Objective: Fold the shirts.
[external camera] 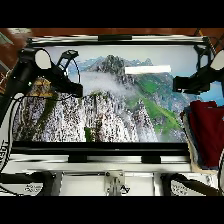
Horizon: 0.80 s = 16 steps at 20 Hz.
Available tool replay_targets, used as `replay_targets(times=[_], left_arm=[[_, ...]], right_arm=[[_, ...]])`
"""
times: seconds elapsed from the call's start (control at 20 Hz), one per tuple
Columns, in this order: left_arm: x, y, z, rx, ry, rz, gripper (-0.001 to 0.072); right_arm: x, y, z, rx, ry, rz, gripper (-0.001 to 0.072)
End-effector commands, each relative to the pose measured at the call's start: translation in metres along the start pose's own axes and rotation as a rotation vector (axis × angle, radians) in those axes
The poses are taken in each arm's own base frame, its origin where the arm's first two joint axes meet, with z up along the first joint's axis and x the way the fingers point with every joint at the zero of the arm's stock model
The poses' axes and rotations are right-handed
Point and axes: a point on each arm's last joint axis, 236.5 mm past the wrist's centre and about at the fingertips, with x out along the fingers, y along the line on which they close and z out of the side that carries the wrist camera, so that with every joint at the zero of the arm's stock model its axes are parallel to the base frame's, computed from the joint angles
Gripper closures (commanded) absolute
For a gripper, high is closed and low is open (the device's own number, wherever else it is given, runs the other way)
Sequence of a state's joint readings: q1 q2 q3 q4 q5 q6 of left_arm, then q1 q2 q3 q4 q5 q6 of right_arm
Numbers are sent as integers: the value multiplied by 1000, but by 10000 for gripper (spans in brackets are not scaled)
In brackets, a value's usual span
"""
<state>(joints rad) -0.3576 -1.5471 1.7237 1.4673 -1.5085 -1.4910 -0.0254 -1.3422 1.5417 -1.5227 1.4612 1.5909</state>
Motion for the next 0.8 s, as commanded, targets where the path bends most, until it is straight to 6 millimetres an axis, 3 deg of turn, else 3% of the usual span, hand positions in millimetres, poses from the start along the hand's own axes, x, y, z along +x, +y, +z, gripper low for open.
replay_targets(times=[0.0, 0.45, 0.75], left_arm=[[18, 15, -14, -15, 95, 97, 114], [18, 14, -13, -43, 90, 94, 113], [19, 10, 2, -70, 29, 94, 113]], right_arm=[[15, 21, -20, -25, 117, 35, 164], [15, 21, -19, -24, 115, 35, 164], [15, 21, -19, -24, 115, 35, 164]])
